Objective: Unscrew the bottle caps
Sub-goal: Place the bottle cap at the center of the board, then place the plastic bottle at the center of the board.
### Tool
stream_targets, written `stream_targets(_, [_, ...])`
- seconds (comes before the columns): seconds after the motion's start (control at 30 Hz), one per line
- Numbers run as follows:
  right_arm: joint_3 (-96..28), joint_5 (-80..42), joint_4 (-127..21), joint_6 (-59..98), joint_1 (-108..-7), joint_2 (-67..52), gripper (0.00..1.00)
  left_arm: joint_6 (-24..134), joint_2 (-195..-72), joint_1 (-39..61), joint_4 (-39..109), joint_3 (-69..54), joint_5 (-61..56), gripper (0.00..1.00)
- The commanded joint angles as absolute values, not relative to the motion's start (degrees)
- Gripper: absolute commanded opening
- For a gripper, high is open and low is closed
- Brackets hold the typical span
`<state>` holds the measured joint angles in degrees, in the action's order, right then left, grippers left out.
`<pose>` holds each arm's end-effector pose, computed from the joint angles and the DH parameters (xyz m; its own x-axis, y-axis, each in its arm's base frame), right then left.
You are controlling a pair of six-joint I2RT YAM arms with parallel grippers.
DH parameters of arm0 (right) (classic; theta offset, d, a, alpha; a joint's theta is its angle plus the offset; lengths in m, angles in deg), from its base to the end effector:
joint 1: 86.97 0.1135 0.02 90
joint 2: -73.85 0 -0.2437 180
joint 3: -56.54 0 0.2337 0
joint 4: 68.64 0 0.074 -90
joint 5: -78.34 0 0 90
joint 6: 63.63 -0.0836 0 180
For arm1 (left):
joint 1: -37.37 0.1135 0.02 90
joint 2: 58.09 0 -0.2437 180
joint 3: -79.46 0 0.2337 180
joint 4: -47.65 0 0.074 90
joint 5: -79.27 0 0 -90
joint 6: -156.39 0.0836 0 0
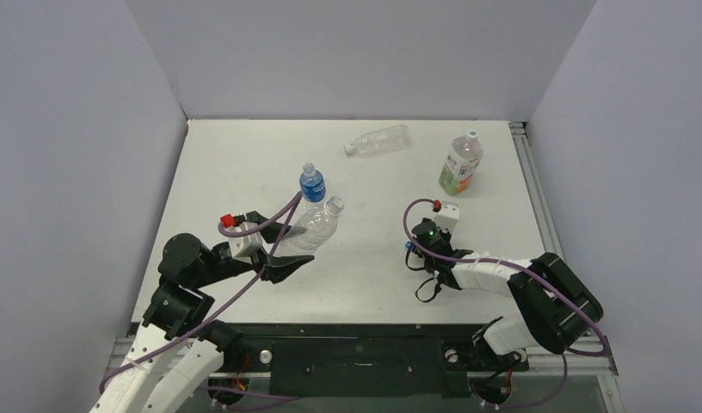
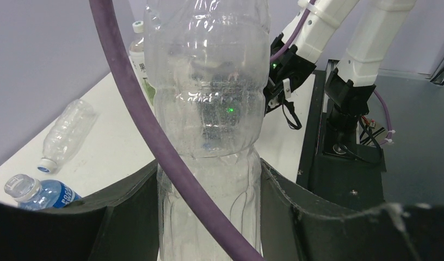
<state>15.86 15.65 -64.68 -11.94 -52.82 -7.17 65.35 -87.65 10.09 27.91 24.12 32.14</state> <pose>0.2418 0.1177 0.0994 -0.5943 0.2625 -0.7602 0.1801 0.9647 0.1922 0.1099 -0.1207 0.3496 0.0765 -0.0544 -0.9956 0.9388 0.3404 0.0535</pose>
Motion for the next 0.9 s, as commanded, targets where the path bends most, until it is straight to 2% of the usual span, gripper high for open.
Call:
stream_targets(0.0, [15.23, 17.55, -66.55, -13.33, -52.61, -4.36, 0.31, 65.07, -87.49, 10.34, 29.97, 25.43, 26.36, 0.00])
stream_targets(0.13, [12.30, 17.30, -61.37, -12.07, -52.60, 2.31, 0.43, 64.71, -88.50, 10.39, 31.66, 26.64, 26.41, 0.00])
stream_targets(0.33, [6.57, 16.57, -51.51, -9.32, -52.53, 7.99, 0.48, 64.36, -90.18, 10.39, 34.80, 27.19, 26.73, 0.00])
stream_targets(0.5, [1.11, 13.40, -49.14, -6.44, -49.37, 17.83, 0.52, 63.04, -90.70, 10.39, 36.86, 27.75, 26.67, 0.00])
stream_targets(0.63, [-5.95, -1.74, -52.64, -2.49, -45.63, 24.04, 0.53, 62.54, -91.29, 10.48, 38.25, 28.04, 26.16, 0.00])
stream_targets(0.73, [-11.49, -21.78, -56.84, -2.96, -46.39, 24.81, 0.55, 62.51, -91.47, 10.52, 39.41, 28.46, 24.60, 0.00])
stream_targets(0.87, [-17.59, -37.60, -65.76, -8.28, -45.99, 22.22, 0.58, 61.97, -92.06, 10.54, 40.48, 28.74, 23.79, 0.00])
